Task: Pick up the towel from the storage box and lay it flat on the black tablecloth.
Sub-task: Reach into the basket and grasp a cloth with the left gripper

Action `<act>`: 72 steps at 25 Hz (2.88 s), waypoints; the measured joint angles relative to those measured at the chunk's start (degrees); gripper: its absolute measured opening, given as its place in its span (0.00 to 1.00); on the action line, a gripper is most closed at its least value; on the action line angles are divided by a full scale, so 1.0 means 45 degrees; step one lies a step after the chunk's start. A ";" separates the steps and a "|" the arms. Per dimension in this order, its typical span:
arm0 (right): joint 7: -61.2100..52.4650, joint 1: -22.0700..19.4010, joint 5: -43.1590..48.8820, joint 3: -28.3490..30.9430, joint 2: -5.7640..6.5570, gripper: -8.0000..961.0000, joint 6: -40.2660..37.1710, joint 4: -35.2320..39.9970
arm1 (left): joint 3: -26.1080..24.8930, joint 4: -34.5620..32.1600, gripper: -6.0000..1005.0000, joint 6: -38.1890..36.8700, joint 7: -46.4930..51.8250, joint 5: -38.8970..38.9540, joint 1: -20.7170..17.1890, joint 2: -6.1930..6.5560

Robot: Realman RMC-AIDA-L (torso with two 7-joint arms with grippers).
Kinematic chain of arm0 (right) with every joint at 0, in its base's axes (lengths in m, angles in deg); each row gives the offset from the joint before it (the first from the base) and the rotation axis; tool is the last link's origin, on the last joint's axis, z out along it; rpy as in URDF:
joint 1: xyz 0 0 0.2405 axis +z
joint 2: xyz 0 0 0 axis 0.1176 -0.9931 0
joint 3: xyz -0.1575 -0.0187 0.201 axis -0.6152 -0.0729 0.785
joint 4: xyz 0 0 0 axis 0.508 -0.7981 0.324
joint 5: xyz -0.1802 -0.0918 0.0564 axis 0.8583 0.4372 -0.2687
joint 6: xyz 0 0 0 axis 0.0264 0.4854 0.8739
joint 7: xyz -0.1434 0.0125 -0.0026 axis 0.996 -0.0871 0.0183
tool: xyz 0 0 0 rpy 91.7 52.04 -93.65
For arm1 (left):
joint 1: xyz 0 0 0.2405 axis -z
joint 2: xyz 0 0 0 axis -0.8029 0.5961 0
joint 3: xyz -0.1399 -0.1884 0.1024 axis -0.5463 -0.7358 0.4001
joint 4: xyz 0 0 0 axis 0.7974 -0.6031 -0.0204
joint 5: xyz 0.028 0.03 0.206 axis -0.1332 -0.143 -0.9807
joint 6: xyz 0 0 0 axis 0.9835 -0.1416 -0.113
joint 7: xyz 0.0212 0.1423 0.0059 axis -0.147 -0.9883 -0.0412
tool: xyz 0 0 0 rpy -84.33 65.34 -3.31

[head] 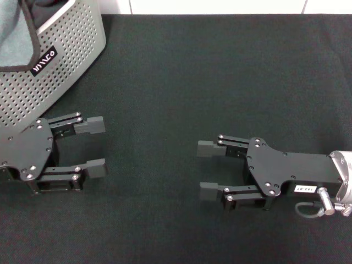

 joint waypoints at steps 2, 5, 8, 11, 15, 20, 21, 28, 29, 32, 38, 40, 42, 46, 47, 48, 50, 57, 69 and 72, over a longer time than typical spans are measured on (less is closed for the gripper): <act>0.0012 0.0000 0.0005 -0.0009 -0.0023 0.84 0.0000 -0.0011 | 0.0000 -0.0002 0.84 0.0001 0.0002 -0.0059 -0.0004 -0.0010; 0.0012 0.0000 0.0010 -0.0031 -0.0035 0.84 0.0000 -0.0020 | 0.0000 -0.0004 0.84 0.0014 0.0004 -0.0087 -0.0004 -0.0010; 0.0015 -0.0018 0.0011 -0.0037 -0.0042 0.84 0.0000 -0.0023 | -0.0038 -0.0004 0.84 0.0023 0.0004 -0.0098 -0.0005 -0.0039; 0.0033 -0.0074 0.0012 -0.0019 -0.0070 0.84 0.0028 -0.0092 | -0.0208 -0.0115 0.84 0.0064 0.0015 -0.0067 -0.0017 -0.0166; 0.0279 -0.0168 -0.0034 0.0027 -0.0079 0.84 0.0198 -0.0212 | -0.0684 -0.1134 0.84 0.0079 0.0918 0.0059 -0.0031 -0.0566; 0.0577 -0.0325 -0.0071 0.0392 -0.0184 0.84 0.0559 -0.0626 | -0.1776 -0.4538 0.84 0.0075 0.3931 0.0808 -0.0028 -0.1415; 0.0659 -0.0389 -0.0076 0.0426 -0.0191 0.84 0.0618 -0.0655 | -0.1928 -0.5391 0.84 0.0094 0.4612 0.1136 -0.0014 -0.1560; 0.1040 -0.0826 -0.0113 0.0864 -0.0193 0.84 0.0797 -0.0688 | -0.2348 -1.2408 0.84 0.3297 0.8403 0.0717 0.0042 -0.2169; 0.1093 -0.0907 -0.0116 0.0916 -0.0193 0.84 0.0792 -0.0697 | -0.2349 -1.3105 0.84 0.4078 0.8760 -0.0031 0.0101 -0.2165; 0.1267 -0.1185 -0.0116 0.1113 -0.0202 0.84 0.0780 -0.0735 | -0.2421 -1.4039 0.84 0.5784 0.9365 -0.1894 0.0374 -0.2075; 0.1494 -0.1501 -0.0116 0.1468 -0.0255 0.84 0.0802 -0.0754 | -0.2363 -1.4087 0.84 0.7661 1.0015 -0.5126 0.0834 -0.2019; 0.1525 -0.1548 -0.0116 0.1595 -0.0269 0.84 0.0813 -0.0778 | -0.2327 -1.4056 0.84 0.7727 1.0291 -0.6020 0.0950 -0.2040; 0.1589 -0.1556 -0.0116 0.1678 -0.0273 0.84 0.0821 -0.0787 | -0.2307 -1.4044 0.84 0.7722 1.0492 -0.6404 0.0975 -0.2084; 0.1665 -0.1509 -0.0114 0.1806 -0.0301 0.84 0.0962 -0.0788 | -0.2267 -1.3653 0.84 0.7688 1.1015 -0.6295 0.1029 -0.2056; 0.1667 -0.1492 -0.0113 0.1809 -0.0309 0.84 0.1004 -0.0788 | -0.2198 -1.3349 0.84 0.7676 1.1267 -0.6238 0.1110 -0.1954; 0.1672 -0.1482 -0.0113 0.1810 -0.0314 0.84 0.1048 -0.0787 | -0.2133 -1.3104 0.84 0.7672 1.1426 -0.6222 0.1172 -0.1884; 0.1692 -0.1479 -0.0112 0.1812 -0.0323 0.84 0.1119 -0.0786 | -0.2010 -1.2596 0.84 0.7670 1.1732 -0.6212 0.1324 -0.1726; 0.1914 -0.1652 -0.0112 0.1835 -0.0398 0.84 0.1264 -0.0786 | -0.2038 -1.0941 0.78 0.7807 1.2294 -0.6364 0.2076 -0.1205; 0.2325 -0.1941 -0.0109 0.1947 -0.0500 0.84 0.1310 -0.0805 | -0.2130 -1.0550 0.50 0.8468 1.2508 -0.6284 0.2276 -0.0993; 0.2341 -0.1932 -0.0114 0.1953 -0.0504 0.83 0.1320 -0.0806 | -0.2113 -1.0375 0.48 0.8472 1.2428 -0.6263 0.2280 -0.0956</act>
